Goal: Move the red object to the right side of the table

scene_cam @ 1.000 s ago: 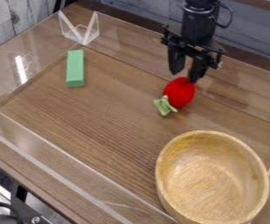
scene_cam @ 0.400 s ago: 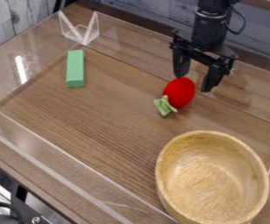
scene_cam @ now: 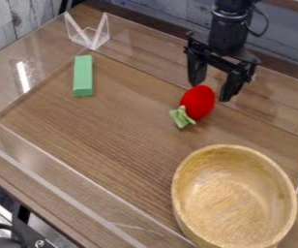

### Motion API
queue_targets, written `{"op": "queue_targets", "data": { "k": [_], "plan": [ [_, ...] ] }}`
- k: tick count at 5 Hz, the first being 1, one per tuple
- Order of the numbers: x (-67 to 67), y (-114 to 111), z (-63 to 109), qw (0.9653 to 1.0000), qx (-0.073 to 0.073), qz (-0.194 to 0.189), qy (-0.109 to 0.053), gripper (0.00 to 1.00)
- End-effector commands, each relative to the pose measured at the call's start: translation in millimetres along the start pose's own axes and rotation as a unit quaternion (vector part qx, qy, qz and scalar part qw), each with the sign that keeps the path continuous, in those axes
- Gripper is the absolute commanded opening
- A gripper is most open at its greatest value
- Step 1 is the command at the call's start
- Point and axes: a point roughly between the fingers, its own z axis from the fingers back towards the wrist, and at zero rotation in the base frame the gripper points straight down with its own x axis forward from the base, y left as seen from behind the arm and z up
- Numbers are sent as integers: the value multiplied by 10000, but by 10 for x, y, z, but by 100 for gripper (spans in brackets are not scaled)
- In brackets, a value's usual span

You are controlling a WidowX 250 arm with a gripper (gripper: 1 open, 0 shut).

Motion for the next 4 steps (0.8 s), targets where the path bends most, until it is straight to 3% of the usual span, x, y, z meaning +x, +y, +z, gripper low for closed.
{"op": "queue_targets", "data": {
  "k": [1,2,4],
  "plan": [
    [-21,97,240,9991,21,184,-384,100],
    [10,87,212,9992,30,173,-372,100],
    [-32,269,128,9966,62,766,-296,100]
  ]
}}
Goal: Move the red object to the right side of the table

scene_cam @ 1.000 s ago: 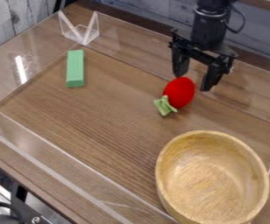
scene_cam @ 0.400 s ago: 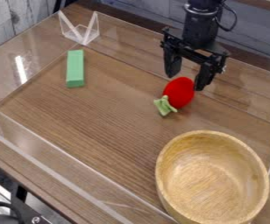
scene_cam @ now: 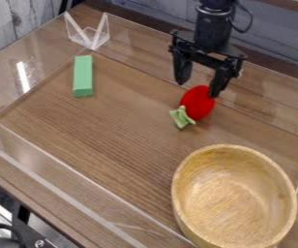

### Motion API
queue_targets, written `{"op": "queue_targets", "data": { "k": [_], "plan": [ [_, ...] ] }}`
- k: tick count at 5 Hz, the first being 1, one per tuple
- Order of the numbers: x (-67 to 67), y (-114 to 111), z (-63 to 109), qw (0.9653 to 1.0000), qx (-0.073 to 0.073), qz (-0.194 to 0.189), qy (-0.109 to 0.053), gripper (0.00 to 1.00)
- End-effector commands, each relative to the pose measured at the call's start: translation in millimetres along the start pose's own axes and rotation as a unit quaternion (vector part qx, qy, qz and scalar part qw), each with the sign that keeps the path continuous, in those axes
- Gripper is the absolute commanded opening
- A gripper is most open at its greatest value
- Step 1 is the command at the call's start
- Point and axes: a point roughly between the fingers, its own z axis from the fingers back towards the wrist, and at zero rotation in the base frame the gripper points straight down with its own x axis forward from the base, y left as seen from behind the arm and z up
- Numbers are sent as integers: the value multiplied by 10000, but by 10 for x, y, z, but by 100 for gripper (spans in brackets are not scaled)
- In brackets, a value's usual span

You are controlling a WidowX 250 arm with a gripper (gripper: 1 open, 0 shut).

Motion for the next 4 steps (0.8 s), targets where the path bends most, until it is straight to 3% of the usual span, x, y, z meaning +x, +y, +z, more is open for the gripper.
{"op": "queue_targets", "data": {
  "k": [1,2,3,4],
  "plan": [
    [91,-6,256,9995,51,-71,-293,100],
    [145,13,393,9991,117,-147,-390,100],
    [93,315,600,9985,189,-73,-505,100],
    [6,752,784,9972,338,60,-663,100]
  ]
}}
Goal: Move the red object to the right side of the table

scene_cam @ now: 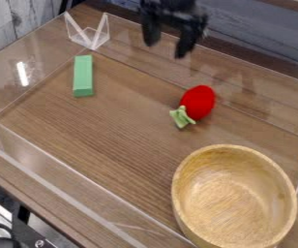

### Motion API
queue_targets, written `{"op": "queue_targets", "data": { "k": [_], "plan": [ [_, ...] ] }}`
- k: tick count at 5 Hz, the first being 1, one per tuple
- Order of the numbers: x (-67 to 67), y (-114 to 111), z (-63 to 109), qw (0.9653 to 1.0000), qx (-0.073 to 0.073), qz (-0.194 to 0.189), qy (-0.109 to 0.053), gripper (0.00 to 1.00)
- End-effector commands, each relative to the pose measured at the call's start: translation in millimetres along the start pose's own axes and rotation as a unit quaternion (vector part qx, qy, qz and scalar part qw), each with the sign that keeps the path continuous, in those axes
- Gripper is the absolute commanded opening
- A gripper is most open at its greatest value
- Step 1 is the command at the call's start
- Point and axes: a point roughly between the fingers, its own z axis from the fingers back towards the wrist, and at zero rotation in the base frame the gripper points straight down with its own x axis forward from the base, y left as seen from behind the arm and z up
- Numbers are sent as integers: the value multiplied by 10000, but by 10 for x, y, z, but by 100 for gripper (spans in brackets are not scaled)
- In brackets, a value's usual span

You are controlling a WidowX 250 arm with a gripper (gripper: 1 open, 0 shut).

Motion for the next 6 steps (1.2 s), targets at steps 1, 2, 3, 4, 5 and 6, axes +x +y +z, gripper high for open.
{"op": "queue_targets", "data": {
  "k": [1,2,3,4,5,6],
  "plan": [
    [-129,350,224,9985,192,-15,-521,100],
    [-274,410,127,9984,219,-54,-527,100],
    [-306,419,4,9972,300,-340,-587,100],
    [-262,425,-89,9949,395,-583,-721,100],
    [-210,445,-156,9927,476,-722,-843,100],
    [-158,466,-116,9918,550,-678,-935,100]
  ]
}}
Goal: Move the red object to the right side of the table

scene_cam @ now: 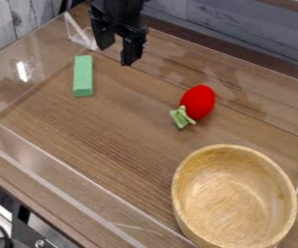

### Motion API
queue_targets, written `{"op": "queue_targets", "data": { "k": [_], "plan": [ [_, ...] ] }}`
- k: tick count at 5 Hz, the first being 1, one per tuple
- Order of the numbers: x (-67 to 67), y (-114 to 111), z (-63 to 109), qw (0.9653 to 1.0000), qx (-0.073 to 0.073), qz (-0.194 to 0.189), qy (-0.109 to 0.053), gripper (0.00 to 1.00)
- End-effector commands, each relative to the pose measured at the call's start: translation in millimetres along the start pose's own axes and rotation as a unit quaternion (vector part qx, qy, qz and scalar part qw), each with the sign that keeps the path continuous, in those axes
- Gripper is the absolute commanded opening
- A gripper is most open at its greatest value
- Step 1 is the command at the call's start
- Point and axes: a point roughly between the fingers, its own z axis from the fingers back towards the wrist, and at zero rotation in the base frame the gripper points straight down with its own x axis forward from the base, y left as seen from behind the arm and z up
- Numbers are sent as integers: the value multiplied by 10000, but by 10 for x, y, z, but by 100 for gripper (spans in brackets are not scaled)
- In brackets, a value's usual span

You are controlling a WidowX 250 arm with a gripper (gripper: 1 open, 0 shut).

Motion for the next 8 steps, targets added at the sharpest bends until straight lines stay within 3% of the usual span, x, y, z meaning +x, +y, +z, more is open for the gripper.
{"op": "queue_targets", "data": {
  "k": [1,3,5,6,7,8],
  "plan": [
    [129,97,227,9989,233,102,-387,100],
    [244,-126,183,9967,384,519,-485,100],
    [182,44,82,9955,453,662,-510,100],
    [139,115,-25,9965,410,437,-584,100],
    [141,204,-117,9967,371,294,-661,100],
    [202,275,-221,9957,407,477,-682,100]
  ]
}}
